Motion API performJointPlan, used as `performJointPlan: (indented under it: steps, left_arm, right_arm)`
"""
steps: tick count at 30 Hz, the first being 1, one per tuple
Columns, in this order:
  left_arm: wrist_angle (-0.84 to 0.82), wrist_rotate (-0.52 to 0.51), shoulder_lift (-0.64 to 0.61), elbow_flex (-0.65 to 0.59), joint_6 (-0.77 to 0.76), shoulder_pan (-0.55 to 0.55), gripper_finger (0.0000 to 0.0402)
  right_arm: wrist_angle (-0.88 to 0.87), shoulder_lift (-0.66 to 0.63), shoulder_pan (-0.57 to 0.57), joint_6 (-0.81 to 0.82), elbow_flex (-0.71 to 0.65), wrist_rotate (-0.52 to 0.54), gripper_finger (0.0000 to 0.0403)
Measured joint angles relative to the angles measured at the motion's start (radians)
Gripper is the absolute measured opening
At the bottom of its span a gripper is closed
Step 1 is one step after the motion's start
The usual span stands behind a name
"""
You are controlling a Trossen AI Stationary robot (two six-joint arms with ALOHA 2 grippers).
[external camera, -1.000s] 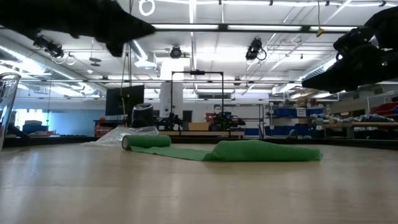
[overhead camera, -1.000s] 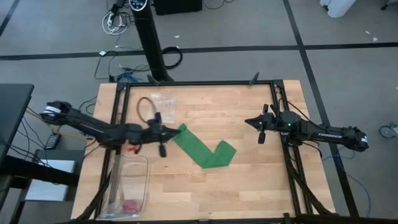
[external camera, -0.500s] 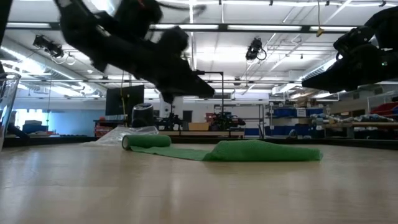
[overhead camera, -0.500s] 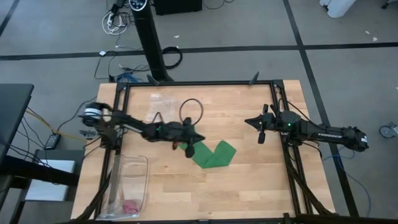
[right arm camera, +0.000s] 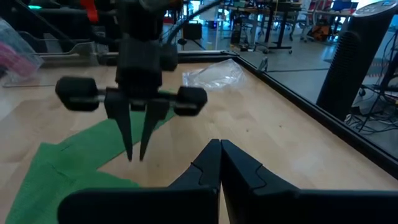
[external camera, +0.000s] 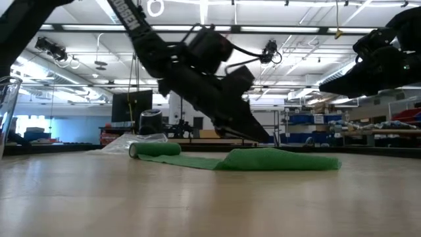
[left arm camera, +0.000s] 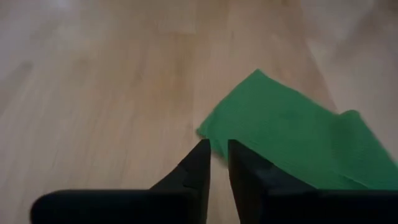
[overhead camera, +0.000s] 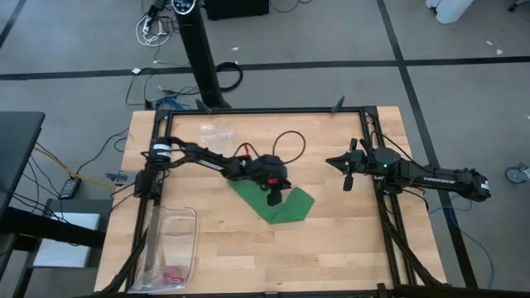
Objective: Roll bandage
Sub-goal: Roll the green bandage
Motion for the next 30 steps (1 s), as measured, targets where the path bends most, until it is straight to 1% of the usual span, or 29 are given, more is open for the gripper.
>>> performJointPlan:
  steps: [5, 10, 23, 30]
  left_arm:
    - [-0.033, -0.001, 0.062, 0.089, 0.004, 0.001, 0.0074]
    - [-0.064, -0.002, 0.087, 0.134, 0.006, 0.006, 0.0074]
    - [-0.139, -0.004, 0.087, 0.137, 0.06, 0.006, 0.0074]
    - [-0.127, 0.007, 0.09, 0.137, 0.06, 0.006, 0.0074]
  right_arm:
    - [0.0, 0.0, 0.0, 0.0, 0.0, 0.0, 0.0008]
    - [0.004, 0.0, 0.0, 0.0, 0.0, 0.0, 0.0008]
    - [0.018, 0.0, 0.0, 0.0, 0.0, 0.0, 0.0007]
    - [0.019, 0.0, 0.0, 0.0, 0.0, 0.0, 0.0008]
